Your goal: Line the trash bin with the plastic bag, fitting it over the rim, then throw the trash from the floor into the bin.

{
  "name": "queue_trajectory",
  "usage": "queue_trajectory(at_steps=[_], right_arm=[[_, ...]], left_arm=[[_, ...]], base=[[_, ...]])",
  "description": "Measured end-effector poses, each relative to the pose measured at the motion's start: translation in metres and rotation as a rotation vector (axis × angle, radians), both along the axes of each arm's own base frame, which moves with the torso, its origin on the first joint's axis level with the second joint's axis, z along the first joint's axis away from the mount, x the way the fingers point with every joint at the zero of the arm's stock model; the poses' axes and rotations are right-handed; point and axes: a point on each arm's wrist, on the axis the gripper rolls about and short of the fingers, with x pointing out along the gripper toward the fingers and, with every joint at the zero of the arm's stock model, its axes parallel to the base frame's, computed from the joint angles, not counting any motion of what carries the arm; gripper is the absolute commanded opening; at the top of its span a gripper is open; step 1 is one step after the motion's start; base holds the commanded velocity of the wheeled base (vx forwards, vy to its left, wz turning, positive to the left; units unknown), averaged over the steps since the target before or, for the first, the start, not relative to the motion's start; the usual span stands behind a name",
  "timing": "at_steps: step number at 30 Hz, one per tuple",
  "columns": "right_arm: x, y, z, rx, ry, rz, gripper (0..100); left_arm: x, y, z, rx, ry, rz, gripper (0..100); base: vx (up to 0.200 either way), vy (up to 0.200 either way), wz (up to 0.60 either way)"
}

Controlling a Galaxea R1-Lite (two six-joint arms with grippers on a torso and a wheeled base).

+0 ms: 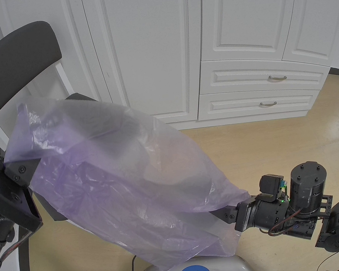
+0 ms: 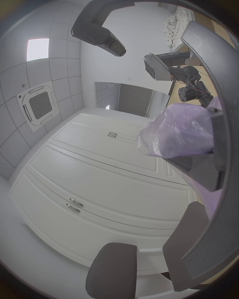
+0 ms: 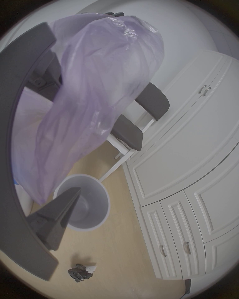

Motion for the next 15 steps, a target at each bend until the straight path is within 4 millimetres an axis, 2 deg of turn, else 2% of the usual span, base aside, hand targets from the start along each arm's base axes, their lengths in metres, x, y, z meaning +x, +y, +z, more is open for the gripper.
queue_trajectory(at_steps=[15], right_arm=[[-0.0046, -0.0063, 0.0090, 0.016, -0.026, -0.004, 0]], left_arm=[[0.0031, -0.0031, -0.0091, 0.017, 0.048, -0.009, 0]], base=[[0.000, 0.000, 0.00]])
